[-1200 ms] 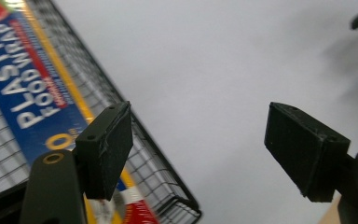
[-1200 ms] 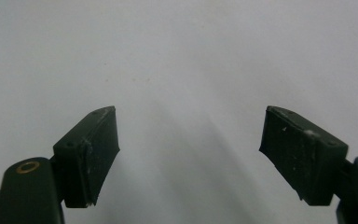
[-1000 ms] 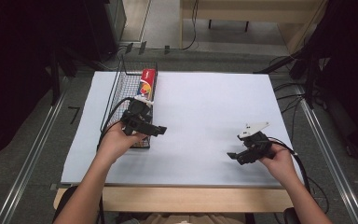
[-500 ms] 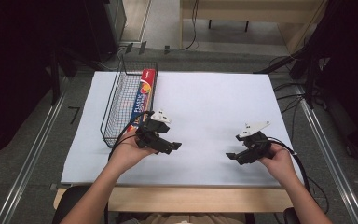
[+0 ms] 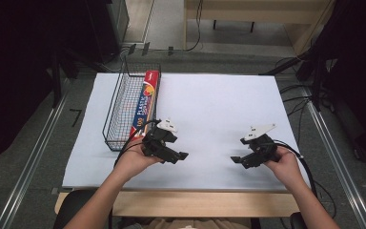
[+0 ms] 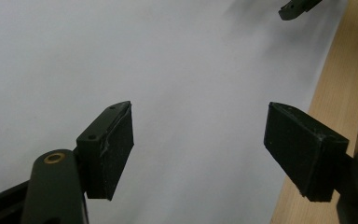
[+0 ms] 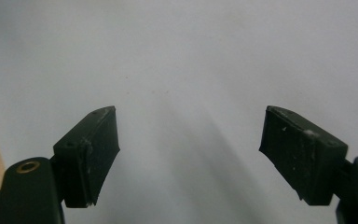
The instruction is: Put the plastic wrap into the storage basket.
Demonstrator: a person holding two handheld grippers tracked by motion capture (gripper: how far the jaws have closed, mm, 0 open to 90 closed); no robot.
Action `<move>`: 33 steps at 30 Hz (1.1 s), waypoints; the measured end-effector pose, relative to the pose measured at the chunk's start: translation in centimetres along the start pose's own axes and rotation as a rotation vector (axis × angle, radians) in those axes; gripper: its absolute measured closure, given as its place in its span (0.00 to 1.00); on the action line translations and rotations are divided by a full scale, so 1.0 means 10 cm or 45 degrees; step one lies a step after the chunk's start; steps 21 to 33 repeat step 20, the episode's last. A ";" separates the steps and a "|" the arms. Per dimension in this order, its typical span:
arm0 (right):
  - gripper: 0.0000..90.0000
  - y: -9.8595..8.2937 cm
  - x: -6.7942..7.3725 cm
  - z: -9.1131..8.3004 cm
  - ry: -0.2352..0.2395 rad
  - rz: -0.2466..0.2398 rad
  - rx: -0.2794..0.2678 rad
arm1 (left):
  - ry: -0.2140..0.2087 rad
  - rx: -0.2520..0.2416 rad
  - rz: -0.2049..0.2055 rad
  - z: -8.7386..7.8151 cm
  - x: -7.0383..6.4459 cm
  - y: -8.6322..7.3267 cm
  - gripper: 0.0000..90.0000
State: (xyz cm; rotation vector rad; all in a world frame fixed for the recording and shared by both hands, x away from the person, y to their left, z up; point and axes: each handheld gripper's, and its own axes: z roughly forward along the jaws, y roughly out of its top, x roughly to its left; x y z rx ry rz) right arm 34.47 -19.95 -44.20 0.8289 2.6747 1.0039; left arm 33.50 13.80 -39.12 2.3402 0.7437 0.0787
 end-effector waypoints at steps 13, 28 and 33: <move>0.22 0.00 0.00 0.02 0.005 -0.018 0.012 | 0.011 -0.002 0.014 0.03 0.03 -0.04 0.27; 0.22 0.00 0.01 0.02 0.005 -0.018 0.017 | 0.029 0.004 0.039 0.06 0.04 -0.08 0.27; 0.22 0.00 0.01 0.02 0.005 -0.018 0.017 | 0.029 0.004 0.039 0.06 0.04 -0.08 0.27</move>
